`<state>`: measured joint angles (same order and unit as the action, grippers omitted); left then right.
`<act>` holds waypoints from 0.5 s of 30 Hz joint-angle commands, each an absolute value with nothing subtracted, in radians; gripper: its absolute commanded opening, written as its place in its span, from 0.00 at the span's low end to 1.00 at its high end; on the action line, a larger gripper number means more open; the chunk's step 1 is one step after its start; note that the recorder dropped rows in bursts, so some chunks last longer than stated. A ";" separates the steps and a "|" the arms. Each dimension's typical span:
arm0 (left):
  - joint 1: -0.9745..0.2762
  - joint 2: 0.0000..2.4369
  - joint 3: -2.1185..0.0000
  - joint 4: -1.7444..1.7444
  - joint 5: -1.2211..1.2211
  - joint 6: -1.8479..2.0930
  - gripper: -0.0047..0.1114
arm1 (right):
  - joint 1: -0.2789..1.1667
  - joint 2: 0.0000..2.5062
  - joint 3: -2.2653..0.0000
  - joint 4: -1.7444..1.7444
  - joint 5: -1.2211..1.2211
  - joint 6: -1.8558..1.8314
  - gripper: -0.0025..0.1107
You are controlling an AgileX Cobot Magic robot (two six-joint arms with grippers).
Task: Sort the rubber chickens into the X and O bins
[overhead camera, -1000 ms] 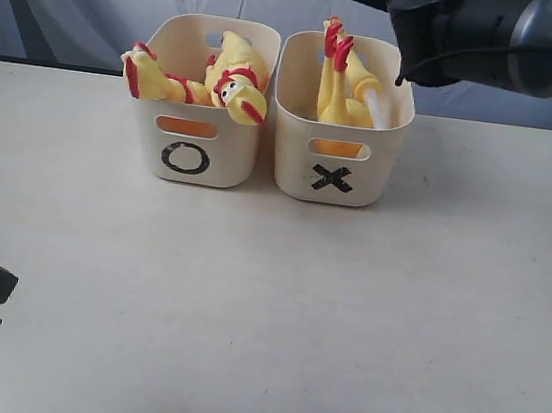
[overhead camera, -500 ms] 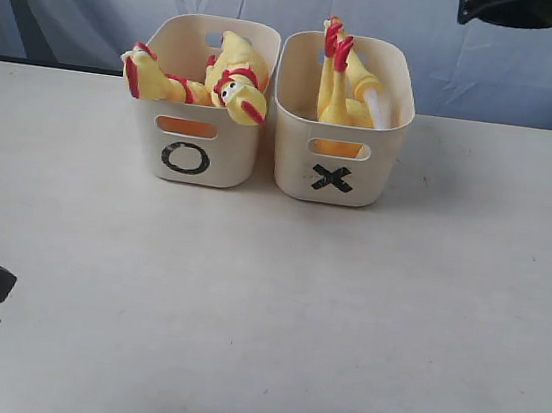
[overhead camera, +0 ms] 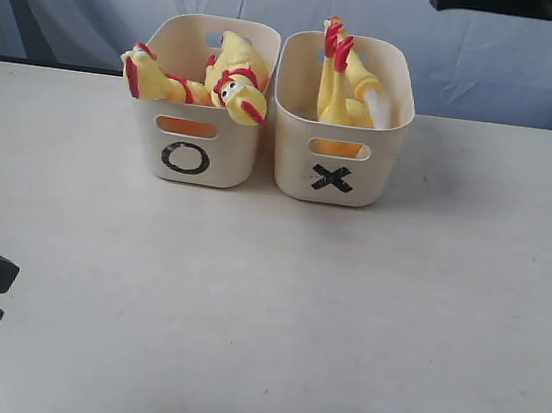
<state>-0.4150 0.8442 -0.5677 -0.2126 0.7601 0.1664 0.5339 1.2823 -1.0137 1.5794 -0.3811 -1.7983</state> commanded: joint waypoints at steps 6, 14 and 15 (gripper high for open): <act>-0.411 0.837 -0.563 -0.208 0.663 0.194 0.04 | 0.530 0.854 -0.740 1.609 -0.126 -1.800 0.01; -0.411 0.837 -0.563 -0.206 0.657 0.194 0.04 | 0.530 0.495 -0.600 1.696 -0.068 -1.800 0.01; -0.411 0.837 -0.563 -0.208 0.655 0.194 0.04 | 0.530 0.464 -0.595 1.708 -0.068 -1.800 0.01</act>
